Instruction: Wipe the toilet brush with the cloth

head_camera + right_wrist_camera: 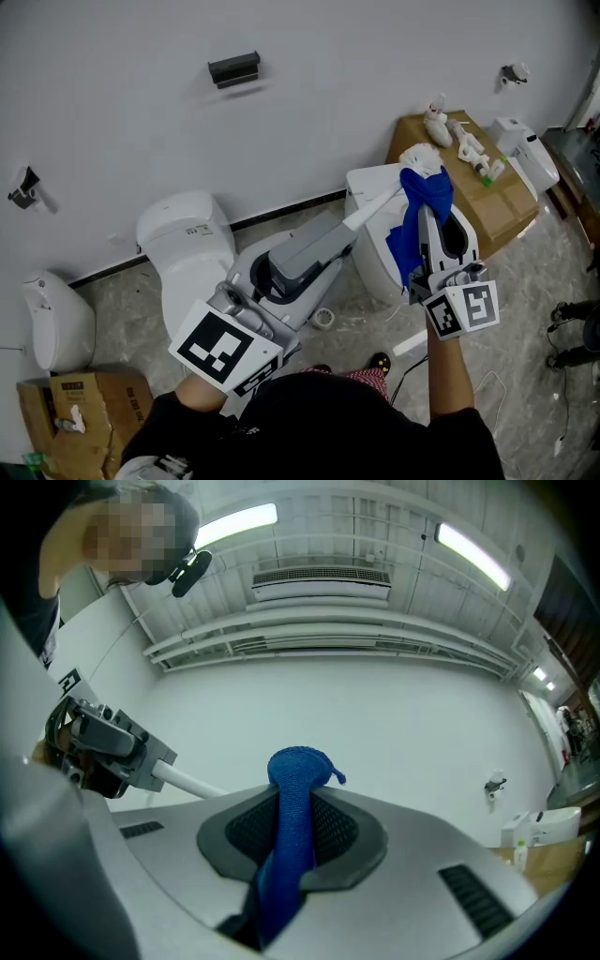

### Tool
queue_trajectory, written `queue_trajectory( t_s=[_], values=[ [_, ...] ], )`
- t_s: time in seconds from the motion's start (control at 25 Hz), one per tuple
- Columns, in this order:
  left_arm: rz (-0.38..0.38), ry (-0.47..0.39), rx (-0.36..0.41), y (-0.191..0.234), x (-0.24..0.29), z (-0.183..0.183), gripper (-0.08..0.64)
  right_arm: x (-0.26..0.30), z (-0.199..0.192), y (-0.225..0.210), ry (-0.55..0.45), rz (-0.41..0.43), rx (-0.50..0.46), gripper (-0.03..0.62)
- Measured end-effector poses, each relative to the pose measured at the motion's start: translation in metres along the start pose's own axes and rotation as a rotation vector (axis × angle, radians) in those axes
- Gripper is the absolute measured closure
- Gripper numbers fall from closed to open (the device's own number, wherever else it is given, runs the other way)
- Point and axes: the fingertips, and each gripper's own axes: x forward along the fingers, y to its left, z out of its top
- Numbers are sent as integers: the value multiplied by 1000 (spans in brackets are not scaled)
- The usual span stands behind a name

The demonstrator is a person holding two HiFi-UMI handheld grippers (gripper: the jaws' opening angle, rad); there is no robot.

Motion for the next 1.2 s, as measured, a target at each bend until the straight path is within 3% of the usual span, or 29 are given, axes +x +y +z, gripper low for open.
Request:
queue_trajectory(
  t_s=[0.56,1.2],
  values=[
    [30,-19,3,3,0,7,393,-14,-19,42,51,84,63,528],
    [-8,-32,-9,-11,3,12,393,-11,-19,98,41,242,118,528]
  ],
)
